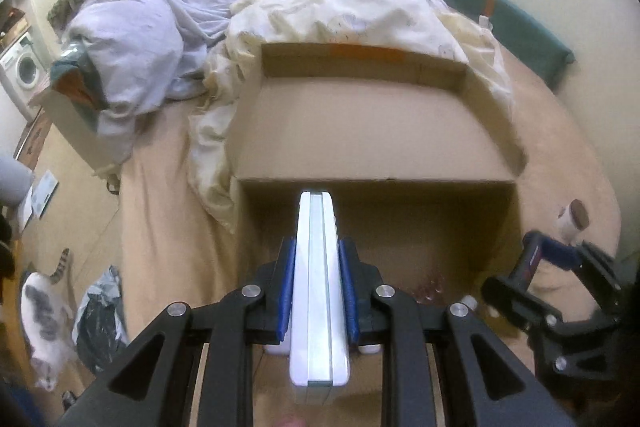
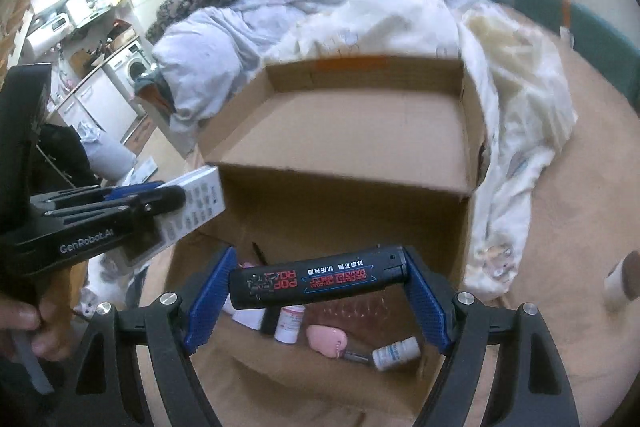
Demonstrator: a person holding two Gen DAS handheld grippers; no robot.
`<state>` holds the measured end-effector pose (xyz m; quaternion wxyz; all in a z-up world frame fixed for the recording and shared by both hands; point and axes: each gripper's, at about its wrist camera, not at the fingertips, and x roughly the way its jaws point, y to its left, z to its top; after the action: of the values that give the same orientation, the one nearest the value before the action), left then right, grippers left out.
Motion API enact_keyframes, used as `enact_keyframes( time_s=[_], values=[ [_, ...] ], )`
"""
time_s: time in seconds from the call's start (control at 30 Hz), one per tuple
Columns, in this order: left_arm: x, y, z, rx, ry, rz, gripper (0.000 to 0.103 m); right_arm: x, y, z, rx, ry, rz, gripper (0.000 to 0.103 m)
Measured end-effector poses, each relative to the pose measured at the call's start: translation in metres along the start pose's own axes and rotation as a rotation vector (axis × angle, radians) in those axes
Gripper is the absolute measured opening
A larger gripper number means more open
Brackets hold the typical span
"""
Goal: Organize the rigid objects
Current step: 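Carry the power strip and black lipstick into the box and open both grippers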
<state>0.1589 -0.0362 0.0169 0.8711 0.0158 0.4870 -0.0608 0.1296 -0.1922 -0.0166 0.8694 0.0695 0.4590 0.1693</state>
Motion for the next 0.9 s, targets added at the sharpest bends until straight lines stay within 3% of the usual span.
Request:
enact_keyframes(
  time_s=[0.13, 0.43, 0.9],
  values=[
    [0.038, -0.001, -0.009, -0.002, 0.053, 0.005, 0.019, 0.027, -0.006, -0.002, 0.031, 0.067, -0.013, 0.086],
    [0.043, -0.024, -0.012, 0.151, -0.049, 0.120, 0.019, 0.052, -0.003, -0.003, 0.035, 0.126, -0.039, 0.086],
    [0.054, -0.011, -0.020, 0.097, 0.028, 0.110, 0.019, 0.051, -0.006, -0.004, 0.047, 0.124, -0.036, 0.088]
  ],
)
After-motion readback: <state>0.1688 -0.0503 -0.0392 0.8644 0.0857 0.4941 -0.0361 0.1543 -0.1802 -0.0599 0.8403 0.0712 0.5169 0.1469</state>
